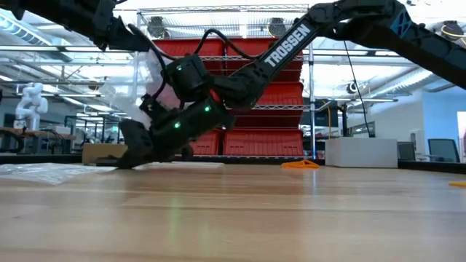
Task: Sort rubber bands
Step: Put the black rubber band into the open transparent zip bag
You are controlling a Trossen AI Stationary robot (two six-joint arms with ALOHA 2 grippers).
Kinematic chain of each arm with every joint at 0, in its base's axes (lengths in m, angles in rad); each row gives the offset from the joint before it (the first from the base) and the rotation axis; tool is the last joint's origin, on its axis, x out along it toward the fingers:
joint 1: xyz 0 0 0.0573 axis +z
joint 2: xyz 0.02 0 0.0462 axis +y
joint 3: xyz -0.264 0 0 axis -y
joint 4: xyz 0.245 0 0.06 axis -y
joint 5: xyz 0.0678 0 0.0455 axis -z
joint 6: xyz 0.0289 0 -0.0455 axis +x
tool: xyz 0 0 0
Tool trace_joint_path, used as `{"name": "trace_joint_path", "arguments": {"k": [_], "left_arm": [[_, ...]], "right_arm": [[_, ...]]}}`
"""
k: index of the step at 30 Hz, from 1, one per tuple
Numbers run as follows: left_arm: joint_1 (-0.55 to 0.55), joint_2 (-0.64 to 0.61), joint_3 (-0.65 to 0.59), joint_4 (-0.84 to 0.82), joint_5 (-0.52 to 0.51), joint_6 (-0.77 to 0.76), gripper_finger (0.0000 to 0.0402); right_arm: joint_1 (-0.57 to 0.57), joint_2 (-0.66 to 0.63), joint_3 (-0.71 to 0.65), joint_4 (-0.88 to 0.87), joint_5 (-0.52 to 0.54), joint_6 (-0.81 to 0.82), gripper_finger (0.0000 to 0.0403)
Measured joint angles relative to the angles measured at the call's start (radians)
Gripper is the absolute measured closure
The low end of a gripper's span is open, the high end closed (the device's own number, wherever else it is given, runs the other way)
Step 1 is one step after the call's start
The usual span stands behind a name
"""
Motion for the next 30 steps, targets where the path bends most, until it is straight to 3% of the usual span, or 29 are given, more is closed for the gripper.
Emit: {"name": "trace_joint_path", "arguments": {"k": [4, 12, 21, 30], "left_arm": [[0.000, 0.000, 0.000, -0.005, 0.000, -0.007, 0.0402], [-0.001, 0.000, 0.000, -0.004, 0.029, -0.025, 0.0402], [-0.001, 0.006, 0.000, -0.001, 0.087, -0.025, 0.0402], [-0.022, 0.051, 0.000, 0.023, 0.160, -0.034, 0.0402]], "right_arm": [[0.004, -0.023, -0.001, -0.057, 0.002, -0.014, 0.0389], [0.067, -0.163, -0.002, -0.354, 0.015, -0.094, 0.0399], [0.159, -0.385, -0.002, -0.840, 0.209, -0.166, 0.0401], [0.218, -0.586, -0.002, -0.989, 0.410, -0.150, 0.0402]]}}
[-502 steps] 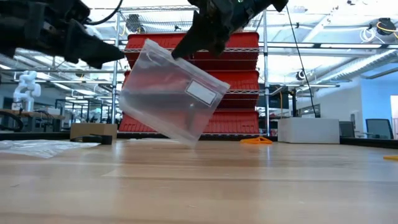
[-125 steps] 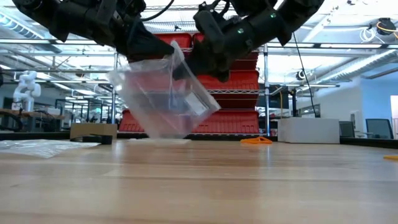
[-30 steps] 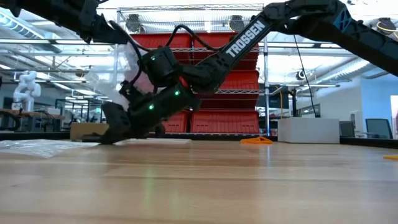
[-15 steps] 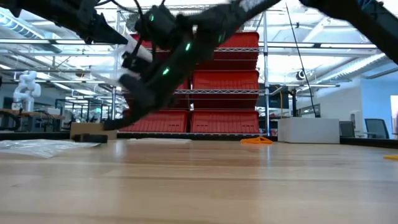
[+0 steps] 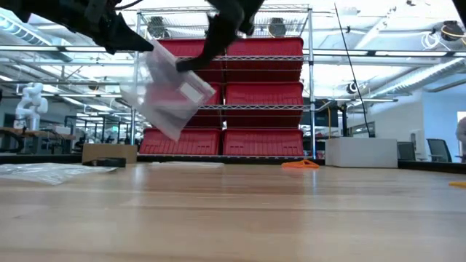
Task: Sort rubber bands
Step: Put the black rubber band into the open transparent zip bag
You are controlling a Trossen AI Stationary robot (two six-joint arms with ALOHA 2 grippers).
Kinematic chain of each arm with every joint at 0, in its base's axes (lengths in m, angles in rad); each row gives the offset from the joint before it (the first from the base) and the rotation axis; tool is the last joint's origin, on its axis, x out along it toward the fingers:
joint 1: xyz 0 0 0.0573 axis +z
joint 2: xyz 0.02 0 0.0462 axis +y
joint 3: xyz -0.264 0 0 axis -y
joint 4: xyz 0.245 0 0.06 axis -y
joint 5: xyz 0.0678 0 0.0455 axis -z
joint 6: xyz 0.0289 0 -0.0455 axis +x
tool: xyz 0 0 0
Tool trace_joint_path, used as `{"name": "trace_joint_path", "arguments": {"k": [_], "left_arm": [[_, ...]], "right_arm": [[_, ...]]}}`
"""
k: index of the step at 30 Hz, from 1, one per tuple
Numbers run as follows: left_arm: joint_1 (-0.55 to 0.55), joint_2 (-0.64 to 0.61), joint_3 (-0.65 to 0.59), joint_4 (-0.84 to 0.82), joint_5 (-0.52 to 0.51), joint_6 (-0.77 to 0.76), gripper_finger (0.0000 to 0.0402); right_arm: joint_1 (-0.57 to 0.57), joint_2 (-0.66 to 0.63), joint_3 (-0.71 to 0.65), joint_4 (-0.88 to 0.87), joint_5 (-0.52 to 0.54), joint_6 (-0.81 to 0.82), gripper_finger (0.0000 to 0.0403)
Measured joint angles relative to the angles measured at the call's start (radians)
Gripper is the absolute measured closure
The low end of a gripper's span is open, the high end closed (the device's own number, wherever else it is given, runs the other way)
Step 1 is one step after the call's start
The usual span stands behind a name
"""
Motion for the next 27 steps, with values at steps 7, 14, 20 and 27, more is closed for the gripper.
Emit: {"name": "trace_joint_path", "arguments": {"k": [7, 14, 20, 27], "left_arm": [[-0.042, 0.062, 0.000, 0.036, 0.008, -0.009, 0.0402], [-0.072, 0.096, 0.000, 0.081, 0.011, -0.011, 0.0402], [-0.081, 0.097, 0.000, 0.094, 0.011, -0.011, 0.0402], [-0.081, 0.097, 0.000, 0.111, 0.011, -0.011, 0.0402]], "right_arm": [[-0.013, -0.042, 0.000, -0.006, 0.119, -0.035, 0.0403], [-0.036, -0.034, -0.001, -0.011, 0.112, -0.038, 0.0403], [-0.042, -0.034, -0.001, -0.010, 0.104, -0.038, 0.0403], [-0.041, -0.034, -0.001, -0.010, 0.049, -0.022, 0.0403]]}}
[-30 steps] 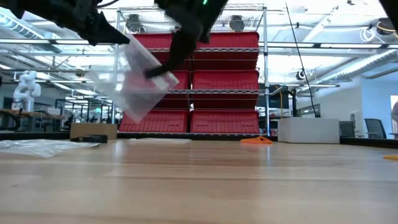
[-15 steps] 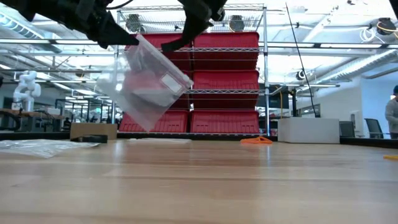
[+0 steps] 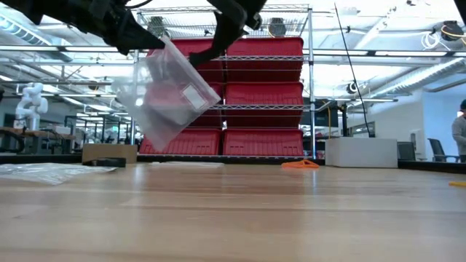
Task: Sort rubber bands
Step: Put the black rubber band into the open transparent zip bag
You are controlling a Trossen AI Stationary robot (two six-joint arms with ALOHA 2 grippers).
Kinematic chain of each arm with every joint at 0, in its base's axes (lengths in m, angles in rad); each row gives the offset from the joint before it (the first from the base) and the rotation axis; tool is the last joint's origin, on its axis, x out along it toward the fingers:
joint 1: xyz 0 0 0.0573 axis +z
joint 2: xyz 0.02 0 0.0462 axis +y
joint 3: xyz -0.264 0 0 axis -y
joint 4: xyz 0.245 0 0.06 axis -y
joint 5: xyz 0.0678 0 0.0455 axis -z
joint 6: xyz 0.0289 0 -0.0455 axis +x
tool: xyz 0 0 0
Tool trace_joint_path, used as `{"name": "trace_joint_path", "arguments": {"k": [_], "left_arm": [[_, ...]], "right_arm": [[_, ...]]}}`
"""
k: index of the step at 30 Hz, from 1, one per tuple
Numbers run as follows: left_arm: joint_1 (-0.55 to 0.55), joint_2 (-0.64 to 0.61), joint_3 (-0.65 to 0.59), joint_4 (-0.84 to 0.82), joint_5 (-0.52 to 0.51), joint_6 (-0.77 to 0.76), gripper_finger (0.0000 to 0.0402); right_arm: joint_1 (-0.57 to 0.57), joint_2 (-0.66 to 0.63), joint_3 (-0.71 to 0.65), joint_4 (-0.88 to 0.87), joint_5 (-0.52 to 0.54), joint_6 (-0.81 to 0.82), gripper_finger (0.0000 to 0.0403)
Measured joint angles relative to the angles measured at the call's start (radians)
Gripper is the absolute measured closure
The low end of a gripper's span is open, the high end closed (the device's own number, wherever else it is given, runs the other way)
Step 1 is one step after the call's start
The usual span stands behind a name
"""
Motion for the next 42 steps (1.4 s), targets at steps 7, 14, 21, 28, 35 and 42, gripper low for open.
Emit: {"name": "trace_joint_path", "arguments": {"k": [7, 14, 21, 28, 35, 42], "left_arm": [[0.000, 0.000, 0.000, -0.003, -0.002, 0.000, 0.0402], [0.000, 0.000, 0.000, -0.004, -0.014, 0.000, 0.0402], [0.000, 0.000, 0.000, -0.004, -0.016, -0.003, 0.0402], [0.000, 0.014, 0.000, 0.003, -0.006, -0.005, 0.0402], [0.000, 0.047, 0.006, 0.012, 0.022, -0.005, 0.0402], [-0.006, 0.064, 0.008, 0.048, 0.041, -0.003, 0.0402]], "right_arm": [[0.014, 0.000, 0.000, 0.000, 0.000, 0.015, 0.0403], [0.029, 0.000, 0.000, -0.003, 0.000, 0.036, 0.0403], [0.028, 0.000, 0.000, -0.006, -0.001, 0.037, 0.0403], [-0.006, 0.000, 0.000, 0.003, -0.088, 0.032, 0.0403], [-0.037, 0.000, 0.000, 0.054, -0.181, -0.001, 0.0402], [-0.045, 0.000, 0.000, 0.075, -0.216, -0.012, 0.0402]]}}
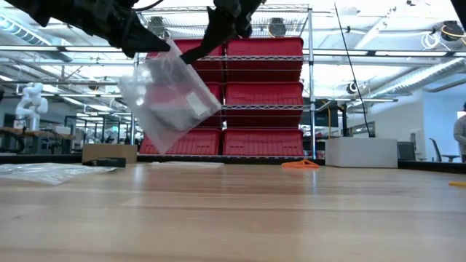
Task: Sort rubber bands
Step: Put the black rubber band into the open transparent zip bag
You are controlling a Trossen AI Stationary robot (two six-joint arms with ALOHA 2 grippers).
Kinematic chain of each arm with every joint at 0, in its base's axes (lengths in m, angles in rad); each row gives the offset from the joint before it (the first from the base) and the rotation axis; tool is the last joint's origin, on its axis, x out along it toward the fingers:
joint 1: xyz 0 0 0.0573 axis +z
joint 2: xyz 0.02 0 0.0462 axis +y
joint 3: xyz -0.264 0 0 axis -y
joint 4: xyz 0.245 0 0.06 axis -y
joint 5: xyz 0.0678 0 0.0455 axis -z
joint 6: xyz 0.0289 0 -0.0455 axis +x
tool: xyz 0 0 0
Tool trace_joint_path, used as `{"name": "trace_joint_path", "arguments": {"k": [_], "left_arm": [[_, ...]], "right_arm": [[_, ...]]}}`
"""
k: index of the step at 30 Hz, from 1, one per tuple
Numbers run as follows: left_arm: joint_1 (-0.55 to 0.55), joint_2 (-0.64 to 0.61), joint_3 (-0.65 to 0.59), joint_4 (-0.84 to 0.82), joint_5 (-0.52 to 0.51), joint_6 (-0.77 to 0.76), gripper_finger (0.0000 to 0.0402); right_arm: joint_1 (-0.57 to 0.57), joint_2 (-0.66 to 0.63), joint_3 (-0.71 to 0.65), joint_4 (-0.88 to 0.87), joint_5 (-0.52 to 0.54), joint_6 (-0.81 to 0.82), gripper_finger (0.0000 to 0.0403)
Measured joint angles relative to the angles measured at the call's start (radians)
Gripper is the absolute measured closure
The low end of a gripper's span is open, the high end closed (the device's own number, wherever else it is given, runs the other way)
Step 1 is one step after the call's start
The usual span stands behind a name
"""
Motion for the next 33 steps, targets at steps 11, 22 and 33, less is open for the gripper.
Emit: {"name": "trace_joint_path", "arguments": {"k": [11, 22, 33], "left_arm": [[0.000, -0.001, 0.001, 0.004, 0.000, -0.004, 0.0402], [-0.019, 0.000, 0.001, 0.012, 0.000, -0.022, 0.0402], [-0.032, 0.000, 0.001, 0.017, 0.000, -0.021, 0.0402]], "right_arm": [[-0.001, 0.013, 0.001, -0.096, 0.059, 0.085, 0.0402], [-0.020, 0.036, 0.001, -0.031, 0.002, 0.051, 0.0402], [-0.026, 0.034, 0.001, 0.045, -0.095, -0.008, 0.0402]]}}
